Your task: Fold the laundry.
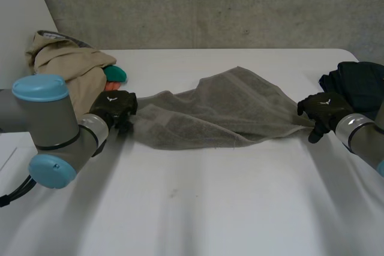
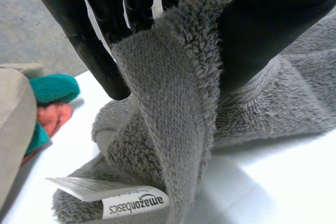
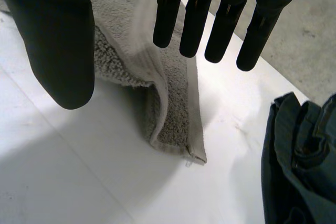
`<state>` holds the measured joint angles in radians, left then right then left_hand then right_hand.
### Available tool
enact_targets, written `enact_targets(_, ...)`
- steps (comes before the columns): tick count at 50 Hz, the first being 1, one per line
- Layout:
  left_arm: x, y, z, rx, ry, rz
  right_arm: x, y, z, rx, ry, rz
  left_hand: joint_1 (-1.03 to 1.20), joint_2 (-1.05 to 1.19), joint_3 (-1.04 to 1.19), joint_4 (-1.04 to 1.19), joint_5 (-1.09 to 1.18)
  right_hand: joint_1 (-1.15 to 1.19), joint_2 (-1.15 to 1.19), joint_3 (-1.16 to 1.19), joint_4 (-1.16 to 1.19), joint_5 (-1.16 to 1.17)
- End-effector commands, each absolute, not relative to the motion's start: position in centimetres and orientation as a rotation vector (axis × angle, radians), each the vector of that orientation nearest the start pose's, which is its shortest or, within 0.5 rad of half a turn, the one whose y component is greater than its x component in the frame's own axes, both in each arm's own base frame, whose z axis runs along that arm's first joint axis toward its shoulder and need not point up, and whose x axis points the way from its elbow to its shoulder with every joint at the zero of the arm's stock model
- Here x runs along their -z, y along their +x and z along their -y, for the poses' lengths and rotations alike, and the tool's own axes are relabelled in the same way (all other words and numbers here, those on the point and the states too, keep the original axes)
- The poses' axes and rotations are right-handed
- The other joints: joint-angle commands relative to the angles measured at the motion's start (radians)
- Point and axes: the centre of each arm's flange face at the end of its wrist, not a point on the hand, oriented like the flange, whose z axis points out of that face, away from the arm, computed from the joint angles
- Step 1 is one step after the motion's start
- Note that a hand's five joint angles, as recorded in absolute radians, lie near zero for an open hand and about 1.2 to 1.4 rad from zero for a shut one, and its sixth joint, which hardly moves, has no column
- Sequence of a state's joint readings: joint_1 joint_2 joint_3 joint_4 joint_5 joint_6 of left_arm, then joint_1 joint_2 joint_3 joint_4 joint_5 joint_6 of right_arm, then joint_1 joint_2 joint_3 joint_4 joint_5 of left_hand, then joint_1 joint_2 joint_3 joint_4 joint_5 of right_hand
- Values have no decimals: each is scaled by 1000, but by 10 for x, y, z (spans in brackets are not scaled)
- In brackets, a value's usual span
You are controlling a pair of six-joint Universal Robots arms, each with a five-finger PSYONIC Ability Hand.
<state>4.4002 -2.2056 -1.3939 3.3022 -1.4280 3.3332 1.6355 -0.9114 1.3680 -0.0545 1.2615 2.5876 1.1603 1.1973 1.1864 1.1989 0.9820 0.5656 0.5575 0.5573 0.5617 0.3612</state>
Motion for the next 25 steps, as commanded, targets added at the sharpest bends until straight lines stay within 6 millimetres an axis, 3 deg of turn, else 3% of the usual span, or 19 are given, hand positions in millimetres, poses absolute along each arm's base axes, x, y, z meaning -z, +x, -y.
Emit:
enact_targets(1,-146,-260,329,1934,839,-2604,-137,173,388,1755,-916,-2422,236,199,210,197,240,-1,8,8,3,29)
enact_targets(6,-149,-259,328,1942,830,-2600,-127,172,393,1732,-896,-2432,236,199,210,197,240,37,45,46,41,67)
enact_targets(8,-152,-258,328,1951,827,-2596,-121,174,395,1715,-882,-2432,236,199,210,197,240,187,195,195,191,216)
enact_targets(10,-154,-256,328,1948,820,-2598,-117,176,397,1708,-877,-2433,236,199,210,197,240,372,380,380,375,401)
enact_targets(12,-156,-254,324,1931,811,-2612,-113,179,400,1705,-882,-2432,236,199,210,197,240,828,836,837,832,858)
enact_targets(17,-158,-247,308,1863,822,-2649,-123,176,396,1719,-830,-2424,236,199,210,197,240,831,839,839,835,861)
enact_targets(21,-156,-245,288,1754,925,-2656,-147,176,391,1788,-823,-2358,236,199,210,197,240,831,839,839,835,861)
enact_targets(22,-154,-245,278,1687,1021,-2636,-158,176,388,1815,-819,-2333,-54,-91,-80,-93,-51,831,839,839,835,861)
enact_targets(25,-154,-247,266,1601,1158,-2591,-165,178,382,1828,-818,-2317,-522,-560,-549,-561,-519,831,839,839,835,861)
